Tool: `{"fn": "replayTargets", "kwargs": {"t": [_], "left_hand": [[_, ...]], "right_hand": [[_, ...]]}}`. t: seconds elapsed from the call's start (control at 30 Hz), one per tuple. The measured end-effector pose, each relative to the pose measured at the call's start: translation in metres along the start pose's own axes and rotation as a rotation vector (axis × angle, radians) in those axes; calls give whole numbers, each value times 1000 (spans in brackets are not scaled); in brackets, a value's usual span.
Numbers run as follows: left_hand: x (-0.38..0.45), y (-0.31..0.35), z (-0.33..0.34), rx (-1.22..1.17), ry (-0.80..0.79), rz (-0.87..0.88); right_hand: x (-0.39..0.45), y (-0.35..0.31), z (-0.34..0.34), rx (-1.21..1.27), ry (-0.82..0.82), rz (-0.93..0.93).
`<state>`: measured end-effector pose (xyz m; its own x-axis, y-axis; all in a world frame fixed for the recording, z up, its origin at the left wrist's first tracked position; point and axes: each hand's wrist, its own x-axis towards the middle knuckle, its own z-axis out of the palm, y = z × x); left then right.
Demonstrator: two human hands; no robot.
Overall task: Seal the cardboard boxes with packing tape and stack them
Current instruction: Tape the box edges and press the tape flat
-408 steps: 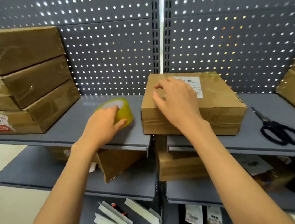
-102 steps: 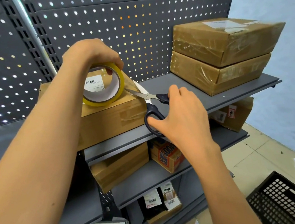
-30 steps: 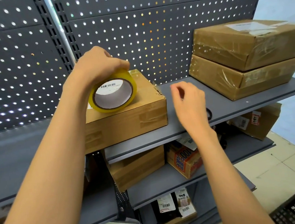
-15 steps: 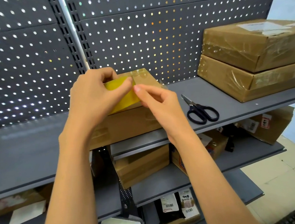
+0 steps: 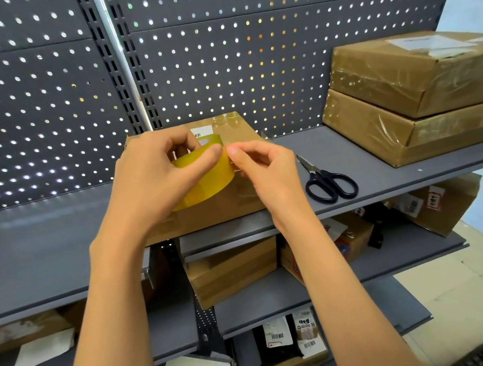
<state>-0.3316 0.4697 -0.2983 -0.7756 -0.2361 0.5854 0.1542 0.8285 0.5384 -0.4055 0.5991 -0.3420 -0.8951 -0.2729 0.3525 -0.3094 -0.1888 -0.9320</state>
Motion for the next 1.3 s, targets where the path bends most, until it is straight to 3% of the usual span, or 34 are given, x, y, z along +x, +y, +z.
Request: {"fn": "replayTargets", "kwargs": {"t": [0.13,0.37,0.57,0.73,0.9,0.97,1.07,1.3], "left_hand": [[-6,-1,-1,13,-41,15],[-23,-12,-10,109,-329,127],[-31,-16,-13,77,-158,119],[-36,-9,-7,160,-87,98],[-39,-6,-22,87,-130,82],[-40,-5,-25,75,-173,96],[-41,0,-24,84,-178,96],[-16,4,-22,158,-47,-46]], "right_hand": [[-2,1,7,-207,30,-107],[-6,1,17,-321,50,-273],[0,-9,10,-306,-69,-257],[1,-10,7,-333,-26,-255],[9,-25,-13,-131,-299,-114],[10,-27,-18,-40,-339,-79],[9,-24,-19,-8,-290,-86],[-5,-40,-8,-245,64,-346]]}}
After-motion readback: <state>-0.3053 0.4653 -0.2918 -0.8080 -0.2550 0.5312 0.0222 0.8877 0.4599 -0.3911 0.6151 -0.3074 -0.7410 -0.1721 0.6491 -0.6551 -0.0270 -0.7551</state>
